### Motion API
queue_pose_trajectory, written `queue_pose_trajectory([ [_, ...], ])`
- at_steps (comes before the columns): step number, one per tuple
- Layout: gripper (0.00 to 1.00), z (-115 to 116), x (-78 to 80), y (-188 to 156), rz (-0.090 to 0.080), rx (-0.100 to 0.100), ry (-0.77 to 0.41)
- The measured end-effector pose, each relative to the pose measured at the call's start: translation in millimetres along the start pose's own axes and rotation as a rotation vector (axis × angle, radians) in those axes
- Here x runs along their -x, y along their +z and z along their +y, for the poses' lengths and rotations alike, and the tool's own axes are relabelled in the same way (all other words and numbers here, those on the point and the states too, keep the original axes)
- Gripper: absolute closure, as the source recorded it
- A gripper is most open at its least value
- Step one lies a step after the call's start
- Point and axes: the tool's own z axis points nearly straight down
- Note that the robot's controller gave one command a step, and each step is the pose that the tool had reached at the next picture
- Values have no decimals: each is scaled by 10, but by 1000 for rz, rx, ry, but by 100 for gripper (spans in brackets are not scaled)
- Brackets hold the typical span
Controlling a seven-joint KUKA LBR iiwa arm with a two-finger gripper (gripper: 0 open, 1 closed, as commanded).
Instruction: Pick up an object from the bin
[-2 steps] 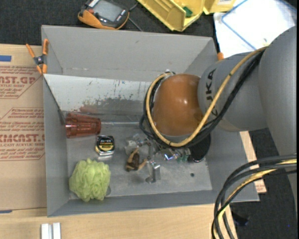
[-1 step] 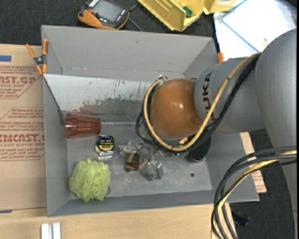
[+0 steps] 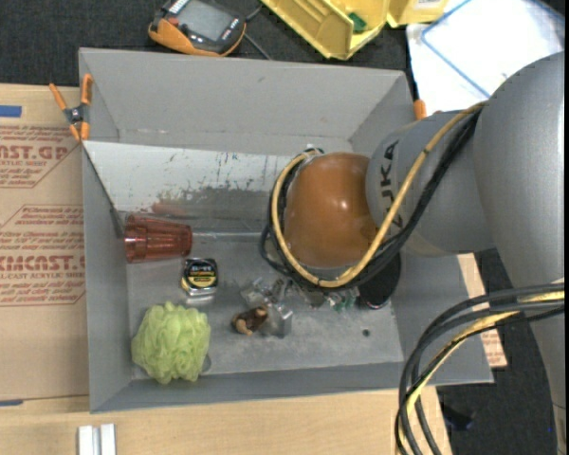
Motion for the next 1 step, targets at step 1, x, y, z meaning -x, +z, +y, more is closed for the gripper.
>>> queue_pose_trajectory([
  [1,100,0,0,0,0,0,0],
])
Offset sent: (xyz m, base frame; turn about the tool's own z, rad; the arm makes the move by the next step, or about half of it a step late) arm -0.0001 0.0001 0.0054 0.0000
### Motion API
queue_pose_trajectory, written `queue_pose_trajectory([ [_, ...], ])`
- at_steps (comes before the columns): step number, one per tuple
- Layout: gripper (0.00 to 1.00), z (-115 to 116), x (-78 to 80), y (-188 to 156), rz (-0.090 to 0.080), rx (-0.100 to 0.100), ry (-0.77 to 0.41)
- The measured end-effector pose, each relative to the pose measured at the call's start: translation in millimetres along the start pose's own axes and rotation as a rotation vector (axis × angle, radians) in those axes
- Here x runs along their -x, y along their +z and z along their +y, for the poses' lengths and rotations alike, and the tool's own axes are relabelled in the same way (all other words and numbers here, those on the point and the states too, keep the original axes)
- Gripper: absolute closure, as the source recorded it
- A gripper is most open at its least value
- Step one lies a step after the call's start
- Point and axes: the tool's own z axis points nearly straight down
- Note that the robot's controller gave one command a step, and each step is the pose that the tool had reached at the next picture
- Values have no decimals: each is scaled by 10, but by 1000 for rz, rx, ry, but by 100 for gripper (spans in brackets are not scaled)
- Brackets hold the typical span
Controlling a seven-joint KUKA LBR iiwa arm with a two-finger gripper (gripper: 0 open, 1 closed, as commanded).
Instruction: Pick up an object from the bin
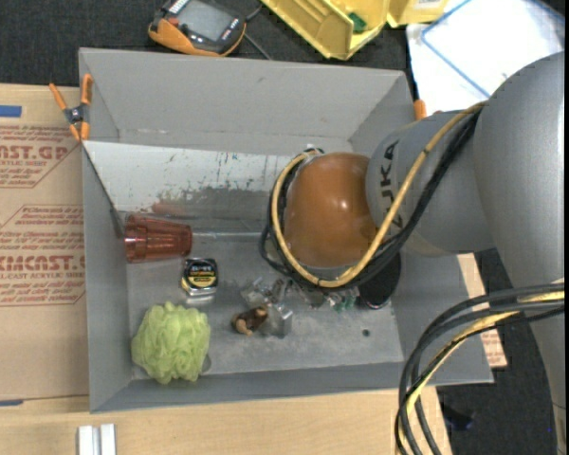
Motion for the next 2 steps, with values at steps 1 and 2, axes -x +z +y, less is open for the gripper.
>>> queue_pose_trajectory([
  [1,100,6,-3,-24,0,1,0],
  [2,100,12,-7,-154,2,2,1],
])
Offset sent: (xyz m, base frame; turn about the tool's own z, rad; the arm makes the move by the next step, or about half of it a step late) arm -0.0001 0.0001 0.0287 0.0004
